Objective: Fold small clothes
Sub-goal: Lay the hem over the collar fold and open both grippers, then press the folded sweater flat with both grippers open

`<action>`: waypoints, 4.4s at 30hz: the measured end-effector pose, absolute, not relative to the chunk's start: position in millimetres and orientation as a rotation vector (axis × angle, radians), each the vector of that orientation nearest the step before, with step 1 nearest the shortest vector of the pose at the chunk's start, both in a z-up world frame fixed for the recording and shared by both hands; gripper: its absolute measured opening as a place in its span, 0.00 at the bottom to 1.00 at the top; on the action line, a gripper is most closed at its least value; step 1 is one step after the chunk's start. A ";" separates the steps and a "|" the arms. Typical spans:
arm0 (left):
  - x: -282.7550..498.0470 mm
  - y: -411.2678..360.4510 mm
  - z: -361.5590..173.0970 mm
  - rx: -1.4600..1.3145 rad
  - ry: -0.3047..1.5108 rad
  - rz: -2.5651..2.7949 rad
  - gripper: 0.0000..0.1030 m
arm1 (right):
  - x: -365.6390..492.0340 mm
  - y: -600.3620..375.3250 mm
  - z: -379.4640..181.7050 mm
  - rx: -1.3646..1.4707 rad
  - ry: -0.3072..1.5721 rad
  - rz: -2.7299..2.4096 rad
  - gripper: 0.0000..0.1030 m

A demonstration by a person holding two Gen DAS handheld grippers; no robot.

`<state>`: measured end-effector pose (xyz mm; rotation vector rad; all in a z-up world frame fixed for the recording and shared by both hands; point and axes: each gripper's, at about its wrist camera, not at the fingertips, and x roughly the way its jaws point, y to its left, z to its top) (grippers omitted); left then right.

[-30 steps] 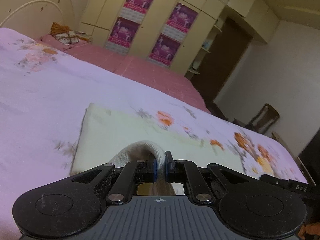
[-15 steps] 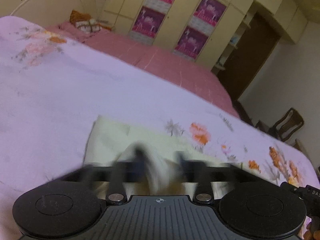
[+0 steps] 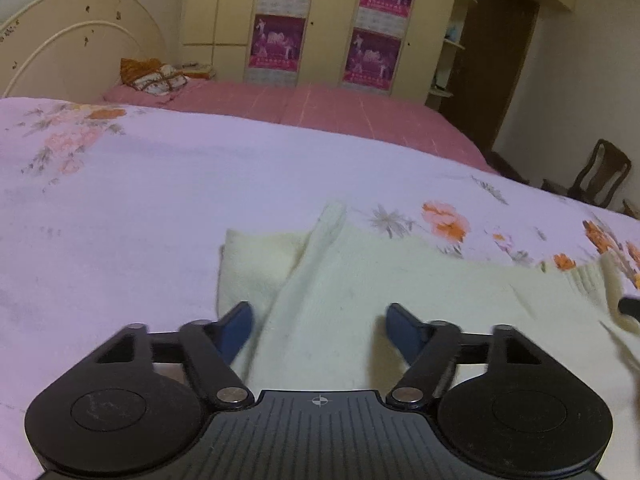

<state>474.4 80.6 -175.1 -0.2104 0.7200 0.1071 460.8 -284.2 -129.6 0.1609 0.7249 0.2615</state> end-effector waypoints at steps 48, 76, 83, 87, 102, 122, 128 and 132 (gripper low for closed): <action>404.3 35.0 -167.6 -0.246 0.721 0.036 0.13 | 396.3 -196.9 -131.3 -0.103 0.705 0.358 0.30; 363.0 16.3 -164.3 -0.195 0.822 0.049 0.16 | 339.1 -190.7 -134.3 -0.126 0.793 0.376 0.39; 346.5 19.2 -168.6 -0.171 0.813 0.046 0.16 | 331.9 -203.6 -146.2 -0.198 0.806 0.329 0.41; 336.5 22.1 -169.2 -0.187 0.809 0.048 0.16 | 324.9 -211.5 -147.3 -0.193 0.803 0.321 0.41; 310.5 16.2 -167.9 -0.146 0.806 0.046 0.16 | 308.0 -217.6 -148.8 -0.181 0.809 0.318 0.43; 303.9 8.7 -160.3 -0.148 0.823 0.065 0.77 | 310.7 -201.0 -138.3 -0.133 0.817 0.328 0.53; 303.5 13.9 -156.0 -0.197 0.831 0.066 0.77 | 309.4 -202.8 -135.1 -0.114 0.815 0.336 0.53; 300.9 22.5 -151.5 -0.258 0.825 0.070 0.77 | 307.6 -201.2 -128.3 -0.106 0.794 0.346 0.54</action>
